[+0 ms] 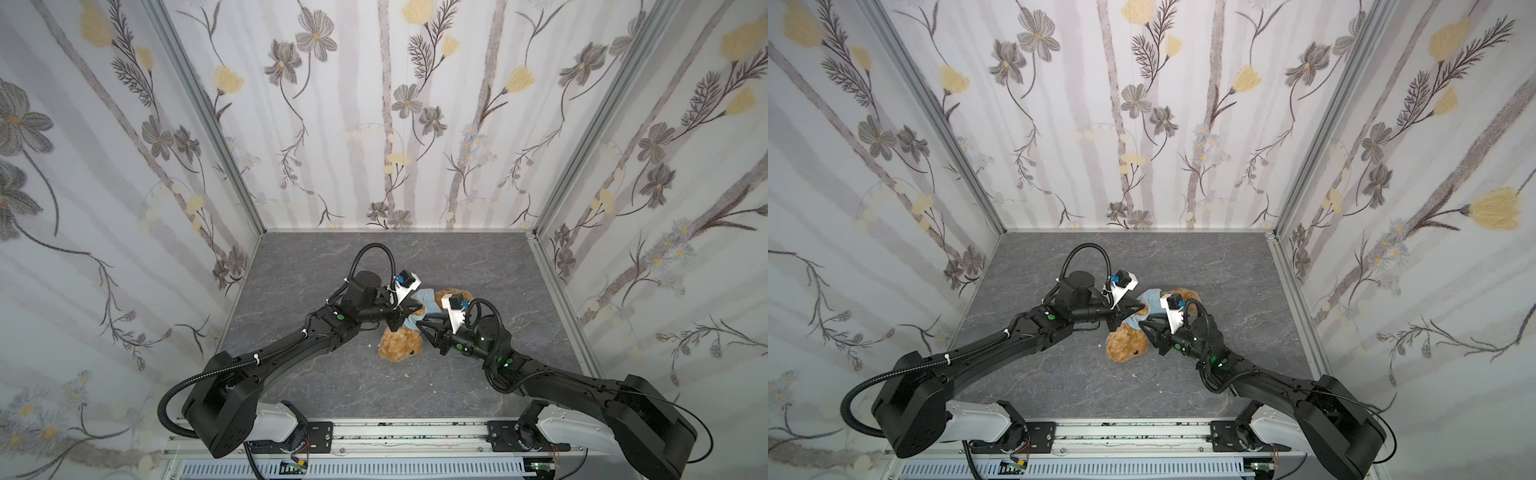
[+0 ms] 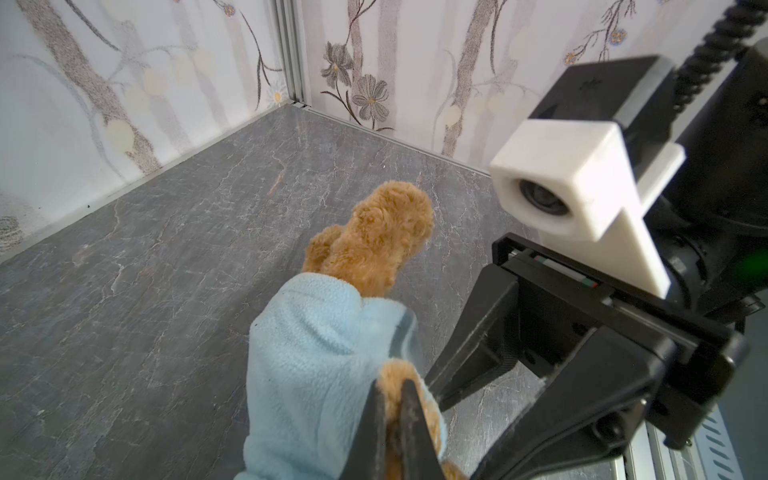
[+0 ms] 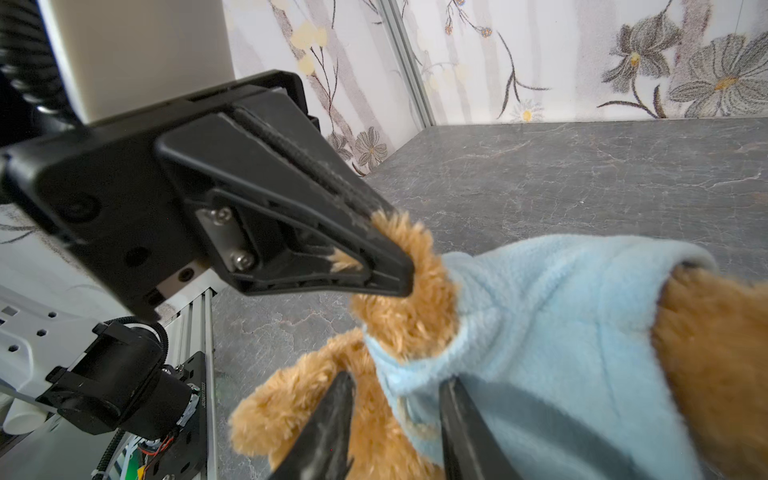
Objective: Dress the teddy bear
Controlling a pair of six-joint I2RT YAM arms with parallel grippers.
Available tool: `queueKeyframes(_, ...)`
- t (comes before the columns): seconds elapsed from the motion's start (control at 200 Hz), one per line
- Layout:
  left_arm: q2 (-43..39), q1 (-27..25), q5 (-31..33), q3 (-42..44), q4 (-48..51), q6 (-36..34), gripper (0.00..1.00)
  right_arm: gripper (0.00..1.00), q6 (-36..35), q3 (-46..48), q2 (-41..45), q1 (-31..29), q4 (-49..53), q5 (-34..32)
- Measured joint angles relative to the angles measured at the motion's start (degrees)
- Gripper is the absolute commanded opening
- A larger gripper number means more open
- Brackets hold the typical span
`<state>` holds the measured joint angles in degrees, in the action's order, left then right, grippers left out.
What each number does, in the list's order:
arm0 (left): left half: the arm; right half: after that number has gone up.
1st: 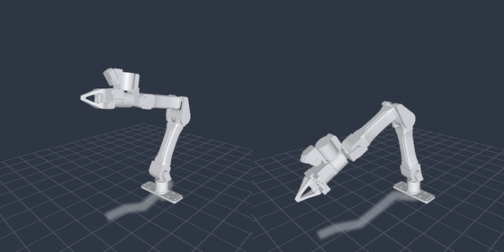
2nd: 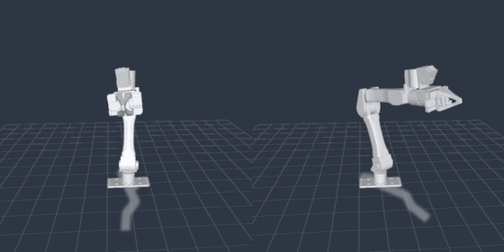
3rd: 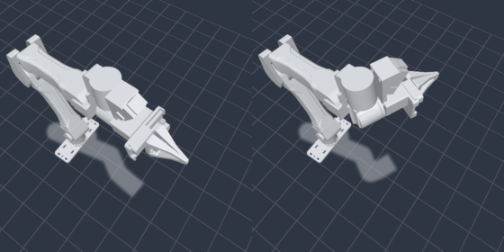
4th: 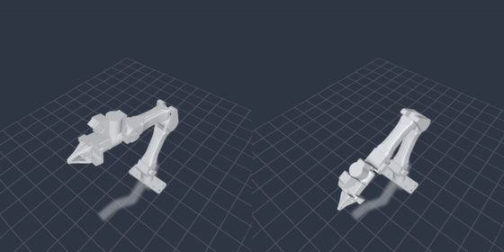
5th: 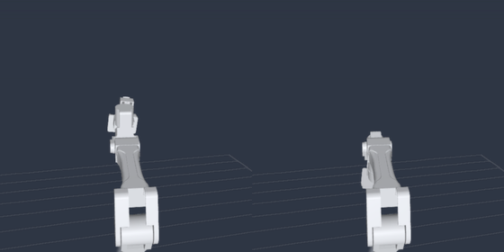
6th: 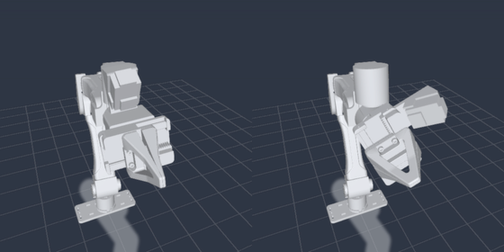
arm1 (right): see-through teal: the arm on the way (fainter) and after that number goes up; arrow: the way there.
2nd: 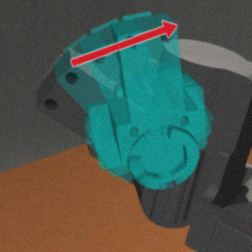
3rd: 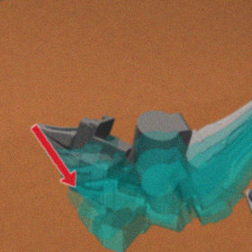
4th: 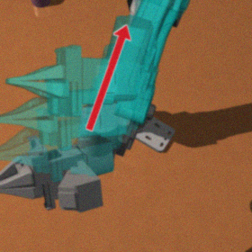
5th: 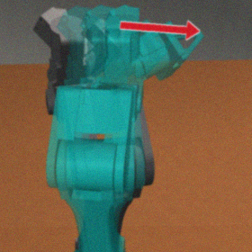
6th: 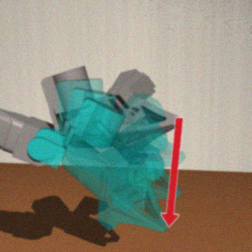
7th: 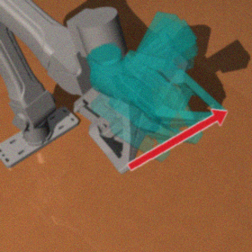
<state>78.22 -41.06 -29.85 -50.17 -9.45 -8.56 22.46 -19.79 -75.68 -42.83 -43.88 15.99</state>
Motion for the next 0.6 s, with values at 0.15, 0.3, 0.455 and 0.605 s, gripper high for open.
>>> queueKeyframes(0.15, 1.4, -0.5, 0.8, -0.7, -0.3, 0.9, 0.00, 0.23, 0.0, -0.5, -0.9, -0.2, 0.2, -1.6)
queueKeyframes(0.3, 2.2, -1.4, 2.1, -0.9, -0.9, 1.1, 0.00, 0.13, 2.4, -0.5, -1.3, -0.2, -0.1, -2.5)
queueKeyframes(0.455, 2.7, -2.2, 5.2, -0.8, -1.4, 1.3, 0.00, 0.11, 5.9, 0.4, -0.5, -0.2, -1.2, -2.9)
queueKeyframes(0.605, 3.1, -2.6, 7.9, -0.1, -1.9, 1.3, 0.00, 0.14, 10.3, 2.3, 1.4, -0.1, -4.7, -3.5)
